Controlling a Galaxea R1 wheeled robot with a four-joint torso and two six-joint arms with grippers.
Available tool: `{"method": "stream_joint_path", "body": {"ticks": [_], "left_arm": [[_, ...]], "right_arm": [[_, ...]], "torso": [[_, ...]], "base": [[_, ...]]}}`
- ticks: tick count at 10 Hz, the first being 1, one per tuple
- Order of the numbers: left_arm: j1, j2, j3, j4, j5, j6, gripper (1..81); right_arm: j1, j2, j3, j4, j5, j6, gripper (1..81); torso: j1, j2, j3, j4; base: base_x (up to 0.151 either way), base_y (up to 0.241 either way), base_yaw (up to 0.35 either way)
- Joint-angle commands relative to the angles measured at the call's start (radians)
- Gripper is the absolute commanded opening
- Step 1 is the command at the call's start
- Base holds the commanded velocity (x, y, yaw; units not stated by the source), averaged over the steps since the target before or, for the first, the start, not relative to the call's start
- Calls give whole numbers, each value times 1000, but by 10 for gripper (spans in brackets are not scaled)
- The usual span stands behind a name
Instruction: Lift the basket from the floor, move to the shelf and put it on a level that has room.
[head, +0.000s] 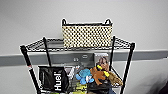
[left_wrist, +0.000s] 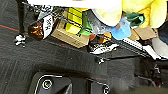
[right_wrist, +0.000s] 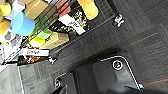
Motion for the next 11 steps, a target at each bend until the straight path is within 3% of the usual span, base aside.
{"method": "stream_joint_path", "body": {"ticks": [1,6,11], "left_arm": [[-26,54,-59,40,10,12,811],[78,203,-204,90,-17,14,811],[147,330,-364,113,-36,15,811]], "right_arm": [[11,43,-16,16,24,-68,811],[-76,186,-171,13,32,-117,811],[-151,365,-438,13,32,-178,811]], "torso": [[0,0,0,0],[-1,0,1,0],[-1,-1,2,0]], "base": [[0,0,0],[0,0,0],[0,0,0]]}}
